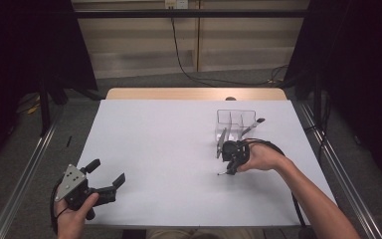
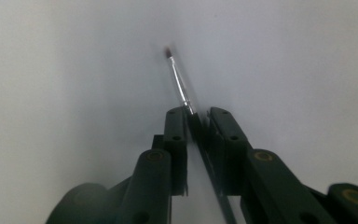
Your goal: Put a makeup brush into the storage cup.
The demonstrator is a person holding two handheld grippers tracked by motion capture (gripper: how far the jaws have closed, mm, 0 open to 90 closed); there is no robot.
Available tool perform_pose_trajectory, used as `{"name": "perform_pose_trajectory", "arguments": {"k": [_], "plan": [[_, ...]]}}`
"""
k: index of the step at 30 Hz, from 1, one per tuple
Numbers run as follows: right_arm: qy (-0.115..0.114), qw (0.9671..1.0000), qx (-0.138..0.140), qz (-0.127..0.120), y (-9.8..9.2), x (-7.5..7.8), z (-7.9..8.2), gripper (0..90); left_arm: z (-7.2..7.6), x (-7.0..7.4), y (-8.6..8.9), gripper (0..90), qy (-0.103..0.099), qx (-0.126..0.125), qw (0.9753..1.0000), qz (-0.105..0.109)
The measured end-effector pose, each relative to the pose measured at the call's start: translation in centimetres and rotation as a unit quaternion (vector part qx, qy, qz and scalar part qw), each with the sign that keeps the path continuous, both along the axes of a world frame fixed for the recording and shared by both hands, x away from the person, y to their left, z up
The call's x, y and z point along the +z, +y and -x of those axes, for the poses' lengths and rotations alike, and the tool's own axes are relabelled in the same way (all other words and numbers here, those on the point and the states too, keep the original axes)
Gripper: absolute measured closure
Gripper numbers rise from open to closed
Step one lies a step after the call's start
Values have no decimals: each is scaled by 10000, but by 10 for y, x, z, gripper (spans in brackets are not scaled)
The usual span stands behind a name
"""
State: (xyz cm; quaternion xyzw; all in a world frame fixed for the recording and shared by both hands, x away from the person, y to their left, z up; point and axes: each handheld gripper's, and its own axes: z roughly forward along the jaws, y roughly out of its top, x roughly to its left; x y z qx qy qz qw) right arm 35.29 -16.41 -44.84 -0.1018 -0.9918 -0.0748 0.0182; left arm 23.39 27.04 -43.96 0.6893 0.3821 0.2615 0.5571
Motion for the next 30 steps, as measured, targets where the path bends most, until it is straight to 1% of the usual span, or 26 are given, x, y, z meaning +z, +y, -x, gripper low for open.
{"name": "perform_pose_trajectory", "arguments": {"k": [2,6,7,8,13,19,24,25,26,27,29,30], "plan": [[30,10000,23,18,1,0,-1,799,0,0,0,26,-12,-2,10000,-3],[132,9998,-73,87,2,0,-1,818,0,0,0,26,-21,-37,10000,-46],[96,9999,-23,48,2,0,-2,825,0,0,0,26,-21,-31,10000,-58],[99,9999,18,83,2,0,-2,830,1,0,0,26,-19,-28,10000,-55],[170,9998,-49,99,3,0,-3,860,1,0,-1,26,-31,-34,10000,-72],[172,9998,-45,74,2,0,-3,864,1,0,-1,26,-34,-29,10000,-80],[159,9998,-124,60,2,0,-2,865,0,-1,-2,26,-17,-17,10000,-57],[152,9998,-129,53,1,0,-1,865,0,-1,-2,26,-15,-54,9999,-138],[99,9998,-150,-38,-1,0,0,866,1,-1,-5,26,0,-80,9999,-105],[103,9997,-189,-66,-2,0,1,866,1,-1,-6,26,-20,-98,9999,-130],[56,9997,-182,-158,-4,-1,1,866,1,-1,-6,26,-28,-92,9999,-127],[56,9997,-182,-158,-4,-1,1,866,1,-1,-6,26,-28,-92,9999,-127]]}}
